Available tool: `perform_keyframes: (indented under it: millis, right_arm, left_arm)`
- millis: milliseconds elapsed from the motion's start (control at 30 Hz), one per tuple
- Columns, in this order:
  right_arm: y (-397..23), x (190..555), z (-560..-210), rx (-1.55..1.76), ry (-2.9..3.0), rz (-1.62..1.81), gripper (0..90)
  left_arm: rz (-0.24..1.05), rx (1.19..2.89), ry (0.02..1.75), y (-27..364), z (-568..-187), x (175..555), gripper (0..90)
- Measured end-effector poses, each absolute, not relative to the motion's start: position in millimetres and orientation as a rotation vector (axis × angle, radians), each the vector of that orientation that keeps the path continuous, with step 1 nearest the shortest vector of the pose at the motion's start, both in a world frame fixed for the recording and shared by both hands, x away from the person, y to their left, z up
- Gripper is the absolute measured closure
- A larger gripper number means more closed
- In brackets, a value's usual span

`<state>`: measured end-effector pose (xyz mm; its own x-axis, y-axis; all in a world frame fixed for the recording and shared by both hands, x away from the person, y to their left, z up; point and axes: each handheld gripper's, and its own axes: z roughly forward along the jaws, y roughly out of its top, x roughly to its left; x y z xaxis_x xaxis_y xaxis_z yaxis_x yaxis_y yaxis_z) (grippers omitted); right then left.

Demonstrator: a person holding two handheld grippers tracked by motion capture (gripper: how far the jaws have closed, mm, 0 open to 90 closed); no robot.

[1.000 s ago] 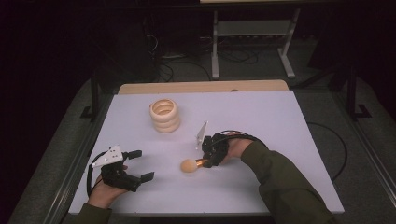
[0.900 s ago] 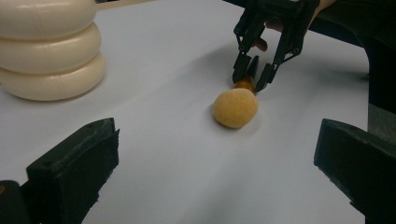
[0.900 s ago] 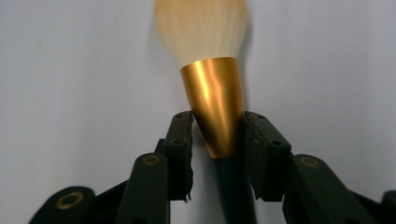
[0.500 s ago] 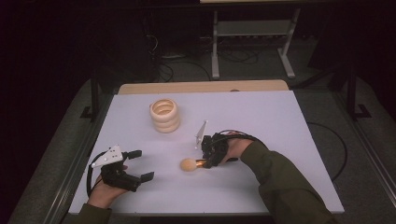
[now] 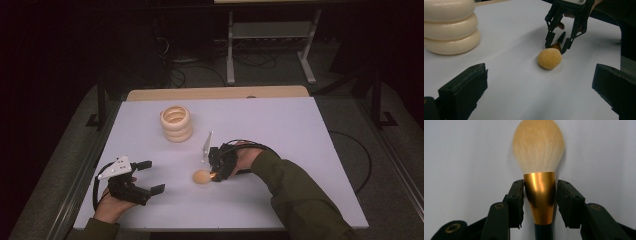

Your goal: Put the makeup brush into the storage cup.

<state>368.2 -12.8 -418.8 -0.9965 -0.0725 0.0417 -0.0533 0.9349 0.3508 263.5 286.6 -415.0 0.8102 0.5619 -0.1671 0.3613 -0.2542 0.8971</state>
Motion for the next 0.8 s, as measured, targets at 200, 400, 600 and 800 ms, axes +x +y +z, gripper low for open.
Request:
perform_keyframes:
  millis: [200,400,600,800]
  right_arm:
    - [-8.0,367.3,-420.9,0.121,-3.036,-0.522,58.1]
    - [-7.1,366.1,-421.4,0.13,-3.048,-0.514,59.7]
    - [-6.4,365.0,-421.4,0.129,-3.056,-0.504,60.5]
    - [-7.5,366.1,-421.2,0.143,-3.056,-0.515,61.9]
  left_arm:
    - [0.224,1.874,0.698,286.5,-414.8,263.5,0.0]
    - [0.224,1.875,0.694,285.2,-415.5,263.7,0.0]
    - [0.224,1.876,0.694,285.1,-415.3,263.5,0.0]
    - [0.218,1.875,0.699,284.3,-415.4,263.0,0.0]
